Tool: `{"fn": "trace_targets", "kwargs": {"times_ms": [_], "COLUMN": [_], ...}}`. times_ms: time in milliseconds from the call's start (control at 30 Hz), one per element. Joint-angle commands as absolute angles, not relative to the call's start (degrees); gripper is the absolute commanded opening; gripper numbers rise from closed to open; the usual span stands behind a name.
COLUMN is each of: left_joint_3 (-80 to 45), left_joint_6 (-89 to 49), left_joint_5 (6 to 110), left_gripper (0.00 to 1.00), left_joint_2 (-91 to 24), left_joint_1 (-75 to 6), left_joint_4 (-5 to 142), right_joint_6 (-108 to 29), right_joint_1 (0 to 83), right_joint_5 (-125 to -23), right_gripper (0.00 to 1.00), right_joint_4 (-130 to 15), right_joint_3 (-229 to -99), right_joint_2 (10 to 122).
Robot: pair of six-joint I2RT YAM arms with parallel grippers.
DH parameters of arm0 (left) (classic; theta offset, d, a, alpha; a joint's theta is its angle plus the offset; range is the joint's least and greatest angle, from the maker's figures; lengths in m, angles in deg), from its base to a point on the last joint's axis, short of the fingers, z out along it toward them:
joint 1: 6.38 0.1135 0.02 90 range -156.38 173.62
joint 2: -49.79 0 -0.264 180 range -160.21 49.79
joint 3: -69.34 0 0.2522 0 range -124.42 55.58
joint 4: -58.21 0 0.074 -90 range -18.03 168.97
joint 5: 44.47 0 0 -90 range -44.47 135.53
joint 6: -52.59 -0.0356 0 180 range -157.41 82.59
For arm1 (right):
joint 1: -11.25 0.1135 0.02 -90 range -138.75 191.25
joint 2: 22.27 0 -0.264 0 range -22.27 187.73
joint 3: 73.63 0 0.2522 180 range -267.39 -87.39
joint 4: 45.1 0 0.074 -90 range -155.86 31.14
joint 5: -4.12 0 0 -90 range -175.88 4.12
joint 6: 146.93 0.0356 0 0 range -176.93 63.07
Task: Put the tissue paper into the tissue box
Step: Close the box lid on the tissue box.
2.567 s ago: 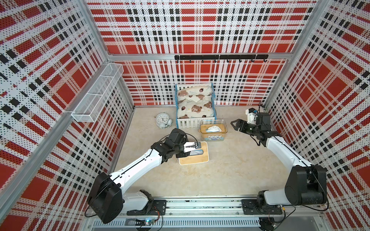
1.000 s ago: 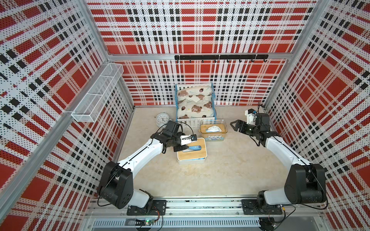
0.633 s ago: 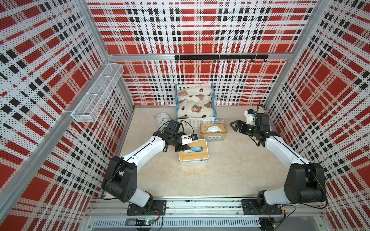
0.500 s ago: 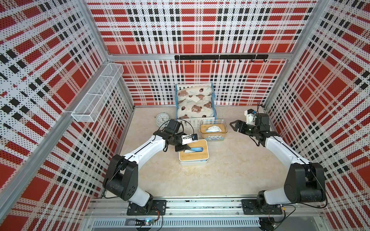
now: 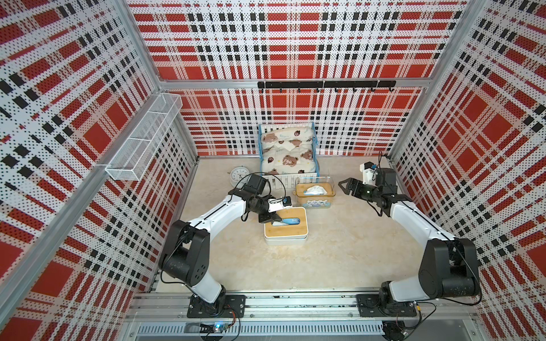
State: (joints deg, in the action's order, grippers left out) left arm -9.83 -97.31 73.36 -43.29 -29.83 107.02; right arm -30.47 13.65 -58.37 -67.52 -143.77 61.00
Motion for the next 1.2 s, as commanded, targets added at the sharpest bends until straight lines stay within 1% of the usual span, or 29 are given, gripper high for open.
{"fn": "trace_targets", "kwargs": {"times_ms": [0,267,367,467,600,667,800,867,1167], "left_joint_3": [-11.03,-12.57,-12.64,-12.88,-13.37,-14.39,-16.92,-17.32,-20.88], "left_joint_6": [-98.95,-98.65,-98.81,-98.86,-98.16,-98.14,-96.73,-96.42,-93.78], "left_joint_5": [73.20,71.61,72.52,72.87,70.64,69.27,71.44,70.54,68.04], "left_gripper": [0.11,0.16,0.16,0.19,0.22,0.22,0.22,0.22,0.28], "left_joint_2": [-45.82,-48.75,-48.11,-47.34,-48.04,-49.18,-50.53,-50.58,-54.41], "left_joint_1": [-30.24,-31.94,-32.00,-32.22,-33.14,-33.71,-33.37,-33.62,-35.57], "left_joint_4": [109.75,110.16,110.20,110.20,110.29,111.51,114.48,115.04,117.16], "right_joint_6": [-30.36,-30.63,-30.64,-30.65,-30.56,-30.57,-30.60,-30.74,-30.65], "right_joint_1": [13.54,13.54,13.54,13.54,13.54,13.54,13.54,13.54,13.62], "right_joint_5": [-57.66,-58.02,-57.78,-57.84,-57.75,-57.75,-57.97,-58.06,-57.90], "right_gripper": [0.85,0.85,0.85,0.85,0.85,0.85,0.85,0.85,0.85], "right_joint_4": [-66.50,-66.59,-66.68,-66.59,-66.60,-66.63,-66.93,-67.04,-66.86], "right_joint_3": [-143.72,-143.20,-143.29,-143.03,-142.85,-142.93,-143.02,-142.90,-142.49], "right_joint_2": [61.37,60.57,60.61,60.33,60.43,60.35,60.11,60.00,59.74]}}
